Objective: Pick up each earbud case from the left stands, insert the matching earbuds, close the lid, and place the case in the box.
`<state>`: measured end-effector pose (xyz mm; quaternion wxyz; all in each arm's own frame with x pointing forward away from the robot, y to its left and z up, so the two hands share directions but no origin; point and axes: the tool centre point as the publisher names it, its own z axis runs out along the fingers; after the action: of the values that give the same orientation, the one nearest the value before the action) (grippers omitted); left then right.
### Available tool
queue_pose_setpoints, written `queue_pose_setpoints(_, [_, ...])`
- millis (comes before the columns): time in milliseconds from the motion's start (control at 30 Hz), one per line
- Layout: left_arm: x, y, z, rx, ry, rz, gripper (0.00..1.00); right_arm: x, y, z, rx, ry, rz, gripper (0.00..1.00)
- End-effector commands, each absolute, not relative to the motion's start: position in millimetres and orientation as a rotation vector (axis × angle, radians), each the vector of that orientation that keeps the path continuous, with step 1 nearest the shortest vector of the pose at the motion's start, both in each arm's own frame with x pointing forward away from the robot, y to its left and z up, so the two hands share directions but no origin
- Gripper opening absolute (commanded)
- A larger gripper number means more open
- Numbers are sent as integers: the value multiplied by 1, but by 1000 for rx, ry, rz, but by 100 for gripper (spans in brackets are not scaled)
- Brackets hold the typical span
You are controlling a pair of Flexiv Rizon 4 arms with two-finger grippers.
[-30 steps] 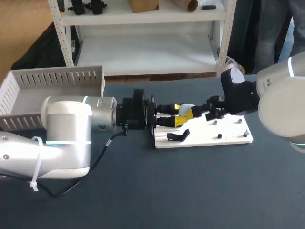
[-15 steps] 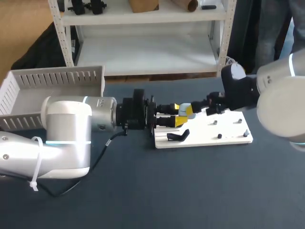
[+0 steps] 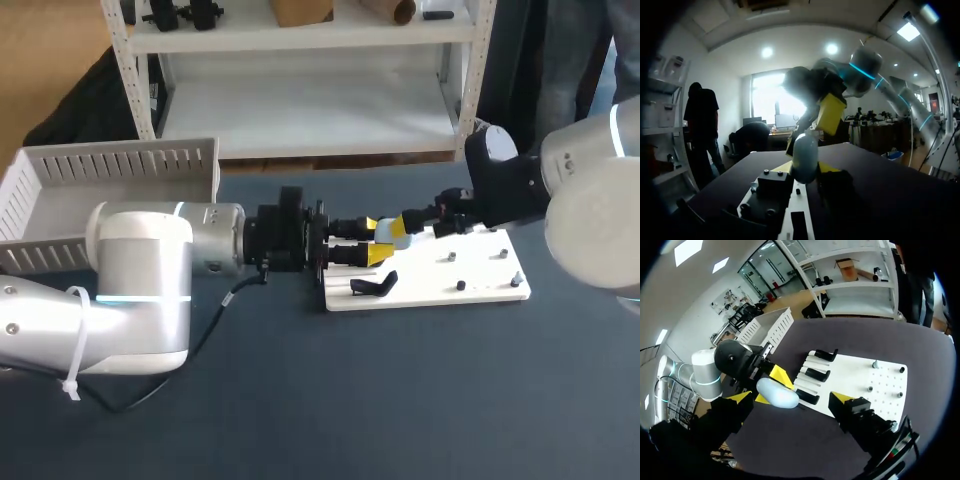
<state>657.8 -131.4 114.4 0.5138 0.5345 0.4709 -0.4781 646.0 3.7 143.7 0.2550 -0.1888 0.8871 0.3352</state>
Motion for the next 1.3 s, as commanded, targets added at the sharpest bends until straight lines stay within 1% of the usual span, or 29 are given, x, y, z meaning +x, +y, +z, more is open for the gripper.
queue_pose_setpoints(33, [658, -131, 113, 1283, 1129, -1149, 0, 638, 0, 145, -513, 2413, 902, 100])
queue_pose_setpoints(267, [658, -131, 113, 1283, 1129, -1149, 0, 635, -2, 137, -521, 2431, 895, 100])
queue_pose_setpoints(833, [658, -131, 113, 1283, 1129, -1149, 0, 651, 2, 121, -497, 2469, 889, 100])
queue_pose_setpoints(1300, [658, -131, 113, 1283, 1129, -1149, 0, 658, 1, 130, -484, 2455, 877, 100])
